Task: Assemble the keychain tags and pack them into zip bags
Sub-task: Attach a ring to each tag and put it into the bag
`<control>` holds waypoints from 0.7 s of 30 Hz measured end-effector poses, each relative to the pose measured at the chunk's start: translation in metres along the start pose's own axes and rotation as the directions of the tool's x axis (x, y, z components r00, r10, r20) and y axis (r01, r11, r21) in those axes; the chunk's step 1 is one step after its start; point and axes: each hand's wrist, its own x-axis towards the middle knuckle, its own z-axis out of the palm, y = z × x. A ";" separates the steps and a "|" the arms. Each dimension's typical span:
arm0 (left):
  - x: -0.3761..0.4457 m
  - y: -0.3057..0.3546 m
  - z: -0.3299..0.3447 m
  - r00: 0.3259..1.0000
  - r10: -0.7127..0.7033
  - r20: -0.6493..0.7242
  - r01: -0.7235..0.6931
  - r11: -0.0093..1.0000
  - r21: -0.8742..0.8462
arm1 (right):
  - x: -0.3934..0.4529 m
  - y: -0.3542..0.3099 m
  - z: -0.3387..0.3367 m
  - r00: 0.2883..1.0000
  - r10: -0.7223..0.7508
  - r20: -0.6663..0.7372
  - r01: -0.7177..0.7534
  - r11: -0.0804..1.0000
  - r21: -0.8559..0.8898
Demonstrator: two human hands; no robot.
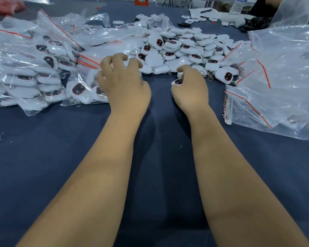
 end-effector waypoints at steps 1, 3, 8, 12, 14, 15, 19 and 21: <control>0.000 0.003 0.000 0.998 0.059 -0.011 -0.060 0.990 -0.125 | 0.000 -0.002 0.002 1.000 -0.013 -0.007 0.013 1.000 0.025; -0.003 0.013 0.000 0.990 0.142 0.022 -0.122 0.909 -0.397 | 0.000 -0.002 0.006 0.999 -0.014 -0.048 0.009 0.995 -0.098; -0.011 0.031 0.011 0.954 0.050 0.296 0.171 0.719 -0.674 | -0.001 0.001 0.005 0.993 0.066 -0.102 -0.088 0.971 -0.222; -0.001 0.023 0.017 0.908 -0.114 0.403 0.351 0.731 -0.585 | 0.001 0.001 0.002 0.996 0.063 -0.071 -0.068 0.994 -0.081; 0.002 0.018 0.016 0.926 -0.181 0.332 0.343 0.773 -0.534 | 0.003 0.002 0.003 0.996 0.069 -0.057 -0.070 0.998 -0.007; 0.003 0.016 0.016 0.931 -0.193 0.311 0.337 0.783 -0.523 | 0.004 0.003 0.003 0.996 0.073 -0.051 -0.071 0.996 0.047; 0.001 0.017 0.015 0.932 -0.168 0.320 0.335 0.733 -0.592 | 0.003 -0.001 0.002 0.997 0.071 -0.013 -0.063 0.947 0.314; 0.001 0.018 0.014 0.924 -0.172 0.343 0.363 0.678 -0.639 | 0.000 -0.008 0.000 0.996 0.079 0.034 -0.085 0.844 0.529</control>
